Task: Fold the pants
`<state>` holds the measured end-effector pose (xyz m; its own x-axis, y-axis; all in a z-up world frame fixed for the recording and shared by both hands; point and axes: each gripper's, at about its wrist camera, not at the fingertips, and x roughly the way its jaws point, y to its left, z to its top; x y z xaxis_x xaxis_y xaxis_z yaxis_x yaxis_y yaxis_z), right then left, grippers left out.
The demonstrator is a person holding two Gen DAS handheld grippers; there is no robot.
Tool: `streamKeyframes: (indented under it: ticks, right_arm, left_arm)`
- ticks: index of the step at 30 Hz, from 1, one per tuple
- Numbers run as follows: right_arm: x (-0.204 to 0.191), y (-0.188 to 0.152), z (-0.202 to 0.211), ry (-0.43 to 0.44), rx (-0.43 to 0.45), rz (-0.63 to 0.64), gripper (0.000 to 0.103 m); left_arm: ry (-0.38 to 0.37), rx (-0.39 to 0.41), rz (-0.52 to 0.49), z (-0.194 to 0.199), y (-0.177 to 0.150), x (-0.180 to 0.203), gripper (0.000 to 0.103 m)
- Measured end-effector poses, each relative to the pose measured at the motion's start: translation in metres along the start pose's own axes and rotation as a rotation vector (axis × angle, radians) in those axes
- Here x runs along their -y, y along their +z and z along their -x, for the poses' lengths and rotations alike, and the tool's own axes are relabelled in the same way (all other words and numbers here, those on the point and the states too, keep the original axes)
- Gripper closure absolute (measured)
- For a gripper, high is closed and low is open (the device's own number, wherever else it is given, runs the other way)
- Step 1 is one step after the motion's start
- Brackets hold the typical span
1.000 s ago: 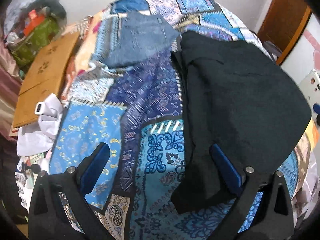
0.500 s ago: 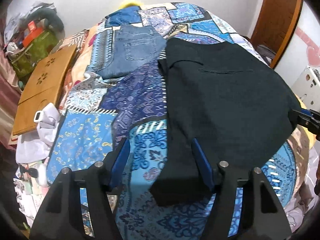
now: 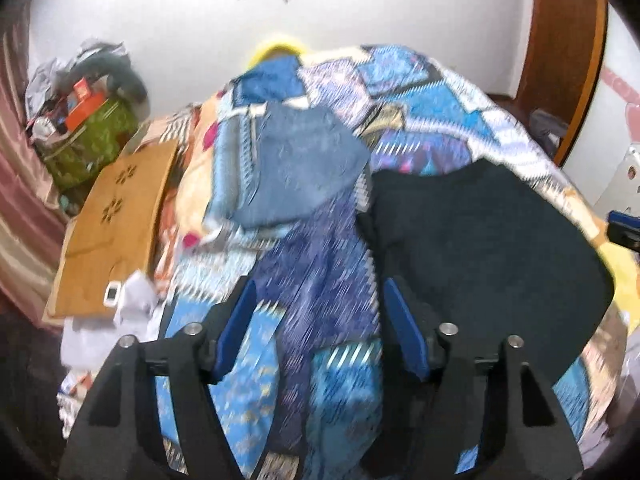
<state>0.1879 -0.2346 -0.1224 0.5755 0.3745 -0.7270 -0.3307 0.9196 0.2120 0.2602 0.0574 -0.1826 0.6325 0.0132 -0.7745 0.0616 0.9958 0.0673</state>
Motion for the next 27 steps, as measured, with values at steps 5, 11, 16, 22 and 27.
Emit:
streamKeyframes:
  ticks: [5, 11, 16, 22, 27]
  right_arm:
    - [0.006, 0.027, -0.032, 0.023, -0.030, 0.017, 0.064]
    - [0.009, 0.048, -0.081, 0.034, -0.109, 0.059, 0.064]
    - [0.009, 0.055, -0.109, 0.042, -0.162, 0.107, 0.064]
    - [0.018, 0.051, -0.131, 0.038, -0.213, 0.132, 0.067]
    - [0.019, 0.049, -0.131, 0.029, -0.194, 0.121, 0.070]
  left_arm:
    - [-0.065, -0.003, 0.003, -0.025, 0.032, 0.015, 0.033]
    - [-0.063, -0.035, -0.062, -0.062, 0.052, 0.036, 0.033]
    - [-0.072, -0.073, -0.084, -0.091, 0.057, 0.045, 0.033]
    - [-0.050, -0.074, -0.127, -0.110, 0.049, 0.046, 0.029]
    - [-0.017, -0.063, -0.137, -0.112, 0.047, 0.046, 0.028]
